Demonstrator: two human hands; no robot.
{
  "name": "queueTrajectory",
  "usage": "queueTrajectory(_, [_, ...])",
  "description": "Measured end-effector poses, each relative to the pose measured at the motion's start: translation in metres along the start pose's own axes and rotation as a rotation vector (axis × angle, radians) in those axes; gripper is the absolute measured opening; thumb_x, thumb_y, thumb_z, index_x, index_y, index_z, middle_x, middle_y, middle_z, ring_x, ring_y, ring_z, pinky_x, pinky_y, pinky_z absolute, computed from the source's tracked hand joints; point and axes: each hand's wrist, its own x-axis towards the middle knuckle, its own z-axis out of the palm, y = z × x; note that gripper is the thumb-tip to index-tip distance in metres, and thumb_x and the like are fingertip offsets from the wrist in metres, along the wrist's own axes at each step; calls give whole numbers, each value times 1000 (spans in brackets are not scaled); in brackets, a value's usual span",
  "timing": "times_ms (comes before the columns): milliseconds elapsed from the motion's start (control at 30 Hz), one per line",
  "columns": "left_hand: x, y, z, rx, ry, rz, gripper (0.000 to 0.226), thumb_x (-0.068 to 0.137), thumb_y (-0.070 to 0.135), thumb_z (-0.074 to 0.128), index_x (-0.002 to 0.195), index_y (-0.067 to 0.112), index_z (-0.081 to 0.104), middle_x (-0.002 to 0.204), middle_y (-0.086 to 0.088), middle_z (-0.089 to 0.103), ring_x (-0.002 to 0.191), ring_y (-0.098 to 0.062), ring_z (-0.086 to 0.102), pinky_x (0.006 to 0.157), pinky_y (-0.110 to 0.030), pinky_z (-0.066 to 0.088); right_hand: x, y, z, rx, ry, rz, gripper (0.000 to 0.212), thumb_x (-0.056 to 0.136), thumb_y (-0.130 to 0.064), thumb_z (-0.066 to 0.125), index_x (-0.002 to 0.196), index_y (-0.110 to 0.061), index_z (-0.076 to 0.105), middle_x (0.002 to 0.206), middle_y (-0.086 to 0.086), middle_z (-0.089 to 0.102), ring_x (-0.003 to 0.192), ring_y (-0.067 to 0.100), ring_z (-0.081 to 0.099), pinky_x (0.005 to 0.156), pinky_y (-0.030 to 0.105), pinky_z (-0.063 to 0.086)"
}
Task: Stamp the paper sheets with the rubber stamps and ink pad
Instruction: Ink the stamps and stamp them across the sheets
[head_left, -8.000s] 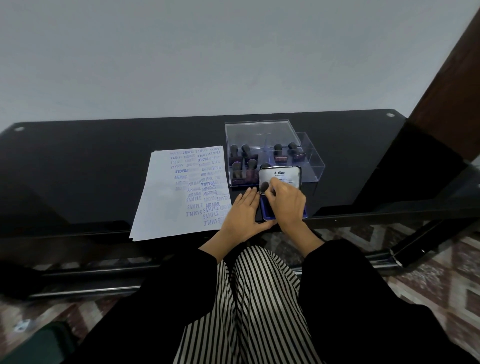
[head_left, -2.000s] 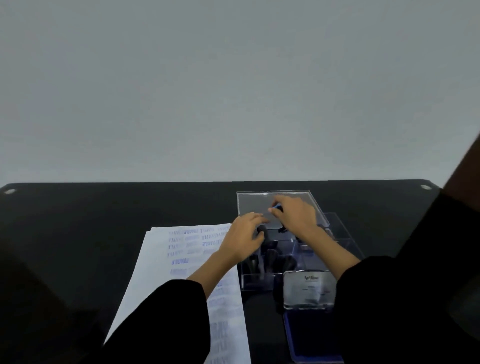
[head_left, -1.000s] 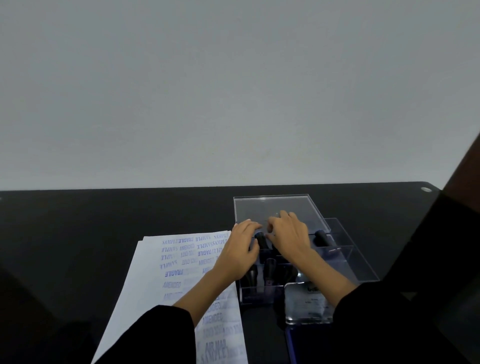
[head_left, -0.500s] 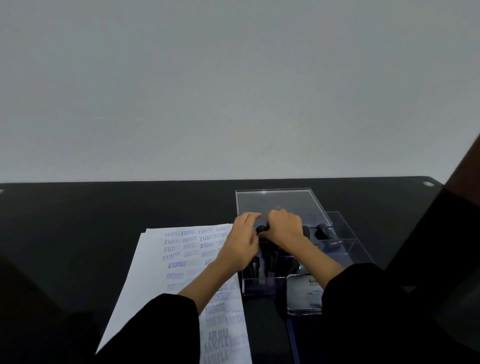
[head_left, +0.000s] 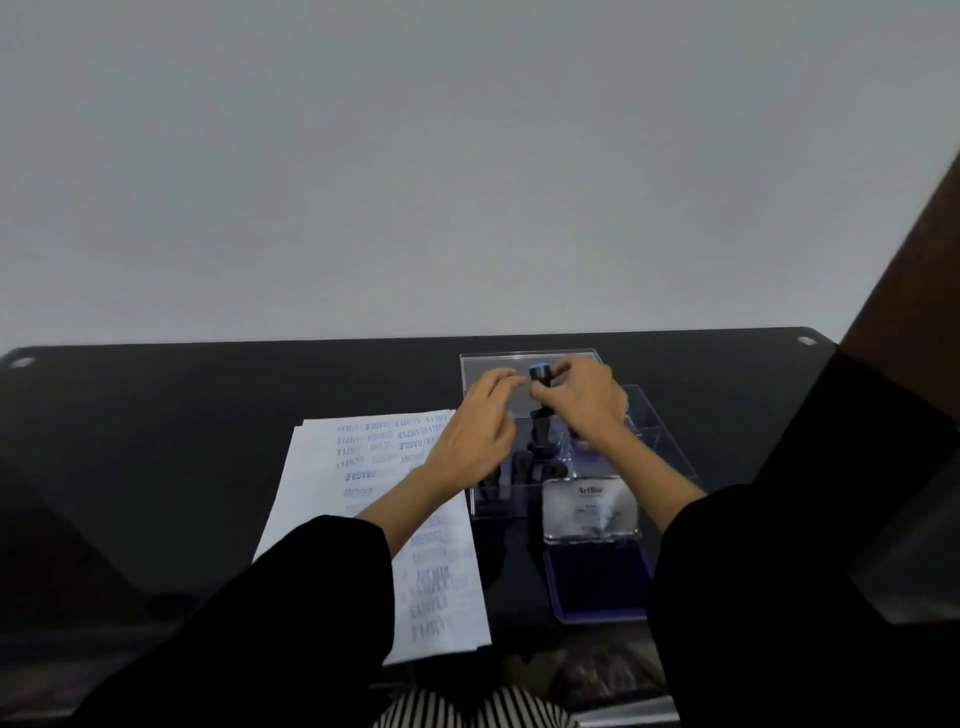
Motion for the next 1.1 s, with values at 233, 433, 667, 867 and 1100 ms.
queueTrajectory(233, [-30, 28, -23, 20, -49, -57, 40, 93, 3, 41, 133, 2, 42, 134, -14, 46, 125, -24, 44, 102, -25, 31, -55, 14, -38, 241, 104, -32, 31, 79, -30, 67, 102, -13, 56, 84, -3, 60, 82, 16, 58, 77, 39, 52])
queueTrajectory(433, [-68, 38, -19, 47, -139, -19, 32, 91, 2, 45, 122, 2, 53, 117, -16, 56, 105, -27, 54, 91, -31, 42, -101, 31, -41, 265, 104, -187, 38, 82, -19, 65, 115, -15, 47, 74, 1, 53, 70, 16, 53, 63, 34, 46])
queueTrajectory(667, [-108, 51, 2, 26, -240, -62, 33, 91, 23, 57, 118, 4, 57, 115, -14, 59, 107, -24, 56, 90, -27, 42, -136, 51, -33, 217, 47, -268, 28, 83, -14, 62, 111, -14, 56, 80, -1, 56, 67, 12, 51, 61, 26, 41])
queueTrajectory(867, [-128, 56, 23, 60, -322, -143, 64, 81, 46, 66, 130, 8, 49, 128, -8, 53, 117, -20, 50, 97, -29, 39, -156, 67, -21, 169, 9, -236, 24, 80, -12, 62, 100, -14, 50, 75, 2, 57, 59, 20, 55, 56, 39, 50])
queueTrajectory(1100, [-136, 52, 35, 97, -350, -131, 78, 76, 48, 69, 137, 8, 41, 134, -9, 45, 124, -21, 42, 102, -29, 34, -164, 72, -10, 150, -51, -252, 28, 76, -3, 61, 87, -17, 39, 80, 2, 50, 68, 19, 47, 60, 30, 39])
